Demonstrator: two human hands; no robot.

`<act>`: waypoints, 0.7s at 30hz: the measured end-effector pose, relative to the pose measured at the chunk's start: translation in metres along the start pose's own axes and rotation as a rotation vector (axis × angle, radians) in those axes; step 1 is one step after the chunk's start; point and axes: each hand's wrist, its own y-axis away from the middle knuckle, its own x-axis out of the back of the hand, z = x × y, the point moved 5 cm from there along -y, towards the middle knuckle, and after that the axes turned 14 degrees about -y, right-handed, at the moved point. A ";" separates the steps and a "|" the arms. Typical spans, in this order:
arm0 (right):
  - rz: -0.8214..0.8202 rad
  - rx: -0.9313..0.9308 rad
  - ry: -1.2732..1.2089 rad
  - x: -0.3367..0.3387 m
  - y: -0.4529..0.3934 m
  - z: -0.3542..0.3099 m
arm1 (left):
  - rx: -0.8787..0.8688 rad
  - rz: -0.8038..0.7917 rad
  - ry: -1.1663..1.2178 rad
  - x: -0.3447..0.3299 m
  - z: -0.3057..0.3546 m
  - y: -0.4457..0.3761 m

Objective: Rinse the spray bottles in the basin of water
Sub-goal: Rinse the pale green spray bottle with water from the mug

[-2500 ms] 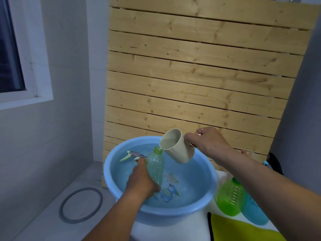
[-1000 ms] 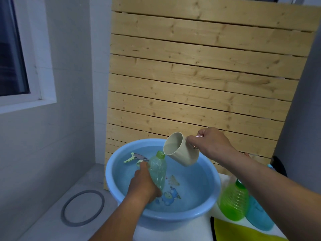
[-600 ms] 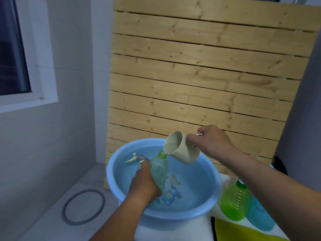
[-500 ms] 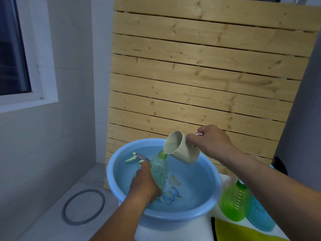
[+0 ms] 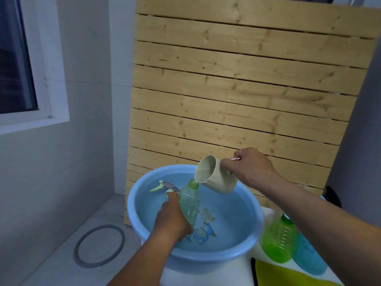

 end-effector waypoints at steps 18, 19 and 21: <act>0.025 0.031 0.017 0.002 0.000 0.000 | 0.000 -0.016 0.004 0.000 0.000 0.002; 0.029 0.035 0.020 0.002 0.000 0.000 | -0.001 -0.014 0.004 0.000 0.000 0.002; 0.035 0.042 0.026 0.002 0.000 -0.001 | -0.006 -0.010 0.004 0.000 0.000 0.001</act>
